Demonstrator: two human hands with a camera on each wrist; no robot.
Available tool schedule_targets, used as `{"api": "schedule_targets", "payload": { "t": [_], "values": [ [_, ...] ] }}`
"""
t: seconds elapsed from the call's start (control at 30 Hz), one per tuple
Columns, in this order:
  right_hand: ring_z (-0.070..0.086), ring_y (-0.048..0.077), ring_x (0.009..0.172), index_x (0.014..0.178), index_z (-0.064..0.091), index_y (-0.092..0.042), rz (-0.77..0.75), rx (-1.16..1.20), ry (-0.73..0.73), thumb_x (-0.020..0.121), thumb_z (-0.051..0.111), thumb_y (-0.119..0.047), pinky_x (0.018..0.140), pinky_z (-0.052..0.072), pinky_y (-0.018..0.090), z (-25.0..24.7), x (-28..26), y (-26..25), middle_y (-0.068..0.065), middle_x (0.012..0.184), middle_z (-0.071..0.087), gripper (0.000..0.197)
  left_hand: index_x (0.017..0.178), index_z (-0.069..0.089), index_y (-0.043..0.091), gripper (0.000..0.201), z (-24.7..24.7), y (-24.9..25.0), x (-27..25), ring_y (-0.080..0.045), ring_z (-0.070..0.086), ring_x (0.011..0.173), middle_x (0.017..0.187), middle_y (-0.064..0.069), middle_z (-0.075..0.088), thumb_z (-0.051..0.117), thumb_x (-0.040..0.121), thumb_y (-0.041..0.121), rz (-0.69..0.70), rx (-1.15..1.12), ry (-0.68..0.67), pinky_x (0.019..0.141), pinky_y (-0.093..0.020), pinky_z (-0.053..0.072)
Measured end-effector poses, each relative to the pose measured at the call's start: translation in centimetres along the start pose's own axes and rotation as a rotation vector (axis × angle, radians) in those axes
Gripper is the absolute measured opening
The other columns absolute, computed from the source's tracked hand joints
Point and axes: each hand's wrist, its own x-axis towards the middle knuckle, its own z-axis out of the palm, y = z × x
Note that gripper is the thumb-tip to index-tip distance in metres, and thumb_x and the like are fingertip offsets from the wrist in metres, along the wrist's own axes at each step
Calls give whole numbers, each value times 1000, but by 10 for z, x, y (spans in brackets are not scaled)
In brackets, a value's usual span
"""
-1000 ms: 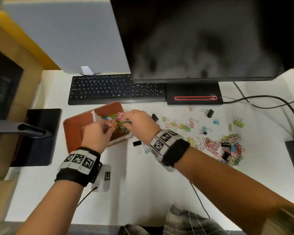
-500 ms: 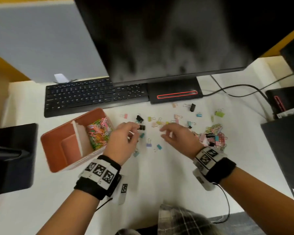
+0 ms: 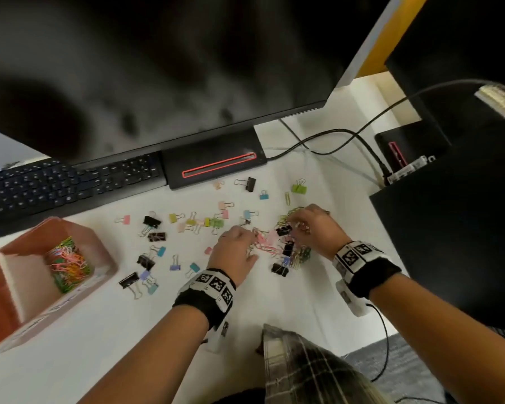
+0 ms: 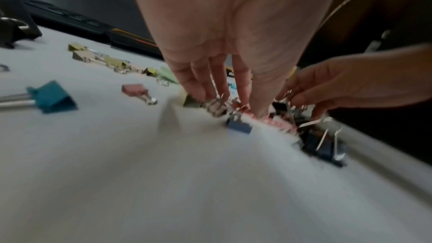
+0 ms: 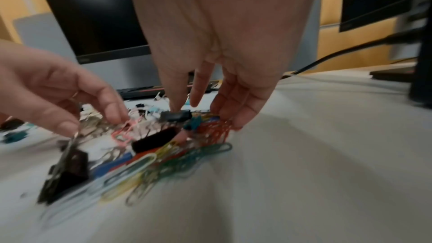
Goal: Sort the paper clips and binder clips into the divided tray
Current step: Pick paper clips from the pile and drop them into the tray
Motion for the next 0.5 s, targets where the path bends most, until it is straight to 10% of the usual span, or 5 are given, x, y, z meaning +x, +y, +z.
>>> {"api": "schedule_targets", "payload": {
  "t": [0.2,0.5],
  "values": [
    [54,16,93,113,60,-21,-98,8,-200,82,66,-33,92,45,31,25,-11,-1,-1,105,49,34,96,66,19,22,-2,-17,-15,-22,44,120,129,0,48,59,80,7,-71,119,45,103,-34,36],
    [45,18,111,118,59,-28,-113,-44,-6,83,66,-25,100,39,34,-9,24,21,0,120,51,36,119,54,25,42,-2,-3,-10,-17,54,103,115,1,54,66,80,30,-76,59,138,91,-35,47]
  ]
}}
